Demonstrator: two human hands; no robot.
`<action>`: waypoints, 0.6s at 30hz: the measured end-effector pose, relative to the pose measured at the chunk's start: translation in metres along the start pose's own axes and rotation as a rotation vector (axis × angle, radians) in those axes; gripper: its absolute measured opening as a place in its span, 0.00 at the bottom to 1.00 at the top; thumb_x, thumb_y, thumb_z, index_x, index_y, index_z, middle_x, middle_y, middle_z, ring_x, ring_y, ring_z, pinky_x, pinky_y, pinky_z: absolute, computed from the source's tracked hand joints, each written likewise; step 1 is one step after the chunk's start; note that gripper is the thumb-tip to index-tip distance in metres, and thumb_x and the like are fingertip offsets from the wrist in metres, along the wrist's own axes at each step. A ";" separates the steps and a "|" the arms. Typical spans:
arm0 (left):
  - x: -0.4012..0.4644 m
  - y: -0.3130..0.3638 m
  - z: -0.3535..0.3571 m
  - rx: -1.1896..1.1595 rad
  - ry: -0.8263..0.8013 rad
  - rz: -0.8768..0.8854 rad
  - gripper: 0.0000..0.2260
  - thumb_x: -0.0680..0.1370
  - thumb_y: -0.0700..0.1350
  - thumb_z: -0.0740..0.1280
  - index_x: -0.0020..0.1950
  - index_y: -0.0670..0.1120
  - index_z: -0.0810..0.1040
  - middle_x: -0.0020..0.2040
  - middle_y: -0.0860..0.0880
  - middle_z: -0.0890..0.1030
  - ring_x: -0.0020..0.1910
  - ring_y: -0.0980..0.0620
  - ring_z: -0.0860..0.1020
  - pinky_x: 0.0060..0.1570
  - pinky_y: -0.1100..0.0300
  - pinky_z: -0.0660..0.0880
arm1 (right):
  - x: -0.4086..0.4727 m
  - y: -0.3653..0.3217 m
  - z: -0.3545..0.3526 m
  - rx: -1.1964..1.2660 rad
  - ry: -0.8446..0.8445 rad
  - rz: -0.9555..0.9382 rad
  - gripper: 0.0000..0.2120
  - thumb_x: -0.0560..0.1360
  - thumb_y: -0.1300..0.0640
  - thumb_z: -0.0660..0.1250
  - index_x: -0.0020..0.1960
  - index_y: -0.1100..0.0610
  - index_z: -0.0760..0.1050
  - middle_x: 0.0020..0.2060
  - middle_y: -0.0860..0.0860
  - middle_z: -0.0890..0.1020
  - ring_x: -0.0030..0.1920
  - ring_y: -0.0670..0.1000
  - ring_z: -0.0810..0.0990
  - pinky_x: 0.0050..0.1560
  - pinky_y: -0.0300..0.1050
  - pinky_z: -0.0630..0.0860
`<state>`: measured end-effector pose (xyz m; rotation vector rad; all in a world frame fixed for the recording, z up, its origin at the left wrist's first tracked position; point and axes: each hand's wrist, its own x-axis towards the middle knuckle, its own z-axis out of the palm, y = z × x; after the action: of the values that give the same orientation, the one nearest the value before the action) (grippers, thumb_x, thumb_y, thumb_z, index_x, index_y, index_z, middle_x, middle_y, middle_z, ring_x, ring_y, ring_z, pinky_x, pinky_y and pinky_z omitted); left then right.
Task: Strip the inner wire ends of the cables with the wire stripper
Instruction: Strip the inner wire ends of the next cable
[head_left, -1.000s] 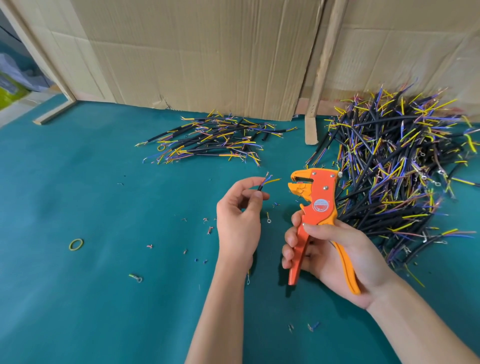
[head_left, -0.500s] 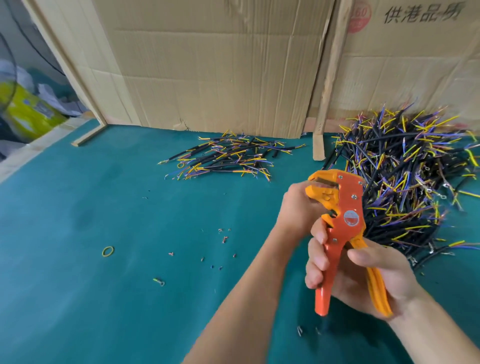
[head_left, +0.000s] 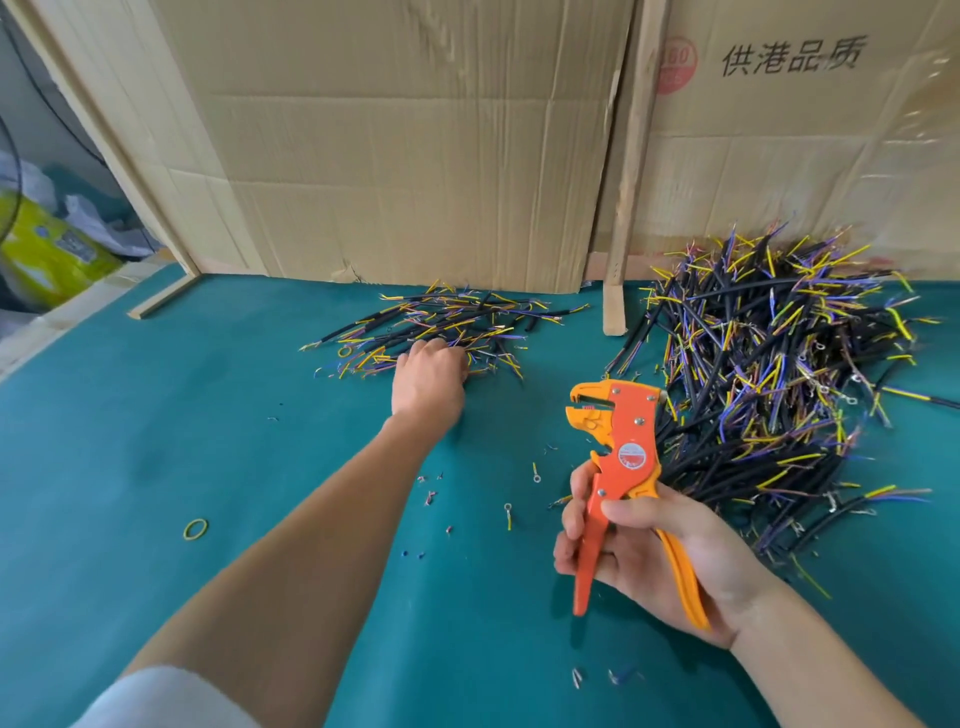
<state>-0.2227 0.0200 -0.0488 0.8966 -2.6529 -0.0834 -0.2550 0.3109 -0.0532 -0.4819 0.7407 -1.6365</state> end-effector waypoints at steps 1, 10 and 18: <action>-0.001 0.001 -0.001 0.005 0.024 0.014 0.09 0.79 0.39 0.64 0.55 0.47 0.82 0.55 0.45 0.79 0.59 0.41 0.74 0.54 0.51 0.67 | 0.000 0.000 0.001 0.001 0.006 0.002 0.17 0.71 0.63 0.76 0.57 0.61 0.76 0.46 0.65 0.78 0.48 0.67 0.79 0.56 0.60 0.77; -0.053 0.024 -0.032 -0.546 0.264 0.055 0.06 0.77 0.38 0.69 0.48 0.47 0.83 0.45 0.51 0.84 0.44 0.51 0.80 0.50 0.59 0.75 | 0.000 -0.002 0.005 0.001 0.033 0.007 0.18 0.69 0.63 0.78 0.56 0.62 0.76 0.45 0.65 0.78 0.47 0.66 0.80 0.54 0.60 0.78; -0.112 0.074 -0.026 -0.922 0.336 -0.136 0.07 0.78 0.36 0.69 0.44 0.48 0.80 0.38 0.57 0.81 0.39 0.60 0.78 0.42 0.74 0.70 | 0.000 0.000 0.007 0.002 0.070 -0.016 0.18 0.69 0.62 0.76 0.57 0.62 0.76 0.45 0.65 0.78 0.47 0.66 0.80 0.53 0.60 0.79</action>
<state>-0.1738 0.1478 -0.0461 0.6669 -1.8910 -0.9922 -0.2502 0.3098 -0.0476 -0.4318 0.7895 -1.6758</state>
